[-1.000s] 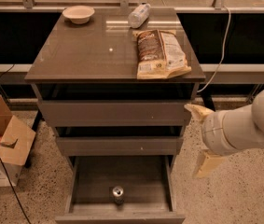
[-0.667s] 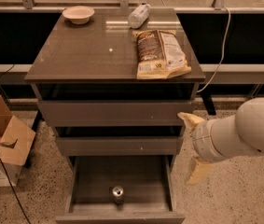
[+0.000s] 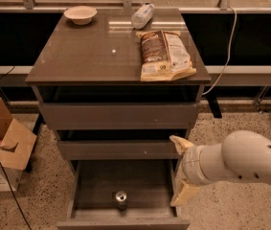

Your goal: Pick redbull can from bottom drawer and place on counter

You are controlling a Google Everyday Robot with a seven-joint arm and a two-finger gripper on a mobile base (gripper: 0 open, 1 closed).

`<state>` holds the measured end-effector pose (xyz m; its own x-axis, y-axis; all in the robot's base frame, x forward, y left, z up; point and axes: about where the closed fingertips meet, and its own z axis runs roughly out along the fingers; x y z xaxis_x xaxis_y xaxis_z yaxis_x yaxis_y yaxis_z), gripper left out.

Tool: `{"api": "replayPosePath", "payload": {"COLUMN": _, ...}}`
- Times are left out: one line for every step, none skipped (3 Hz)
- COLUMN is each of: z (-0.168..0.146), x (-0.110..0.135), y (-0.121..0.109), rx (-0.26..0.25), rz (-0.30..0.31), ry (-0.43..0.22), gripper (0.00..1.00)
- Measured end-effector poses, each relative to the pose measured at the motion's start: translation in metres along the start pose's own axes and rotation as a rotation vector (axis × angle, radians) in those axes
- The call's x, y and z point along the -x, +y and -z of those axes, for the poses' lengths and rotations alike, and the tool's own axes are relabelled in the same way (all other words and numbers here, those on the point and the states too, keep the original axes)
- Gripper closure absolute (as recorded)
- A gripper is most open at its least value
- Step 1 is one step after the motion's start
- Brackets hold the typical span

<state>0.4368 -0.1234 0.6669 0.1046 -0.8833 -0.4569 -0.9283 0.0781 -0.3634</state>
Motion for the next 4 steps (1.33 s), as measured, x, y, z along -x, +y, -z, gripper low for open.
{"api": "replayPosePath", "payload": {"z": -0.044, "x": -0.006, "y": 0.022, "rx": 0.032, "rz": -0.073, "ry": -0.061, "gripper": 0.00}}
{"api": "replayPosePath", "payload": {"z": -0.088, "x": -0.016, "y": 0.043, "rx": 0.065, "rz": -0.166, "ry": -0.125, "gripper": 0.00}}
{"api": "replayPosePath", "payload": {"z": -0.142, "x": -0.033, "y": 0.071, "rx": 0.147, "rz": -0.260, "ry": -0.172, "gripper": 0.00}}
{"api": "replayPosePath", "payload": {"z": -0.142, "x": -0.033, "y": 0.071, "rx": 0.147, "rz": -0.260, "ry": -0.172, "gripper": 0.00}}
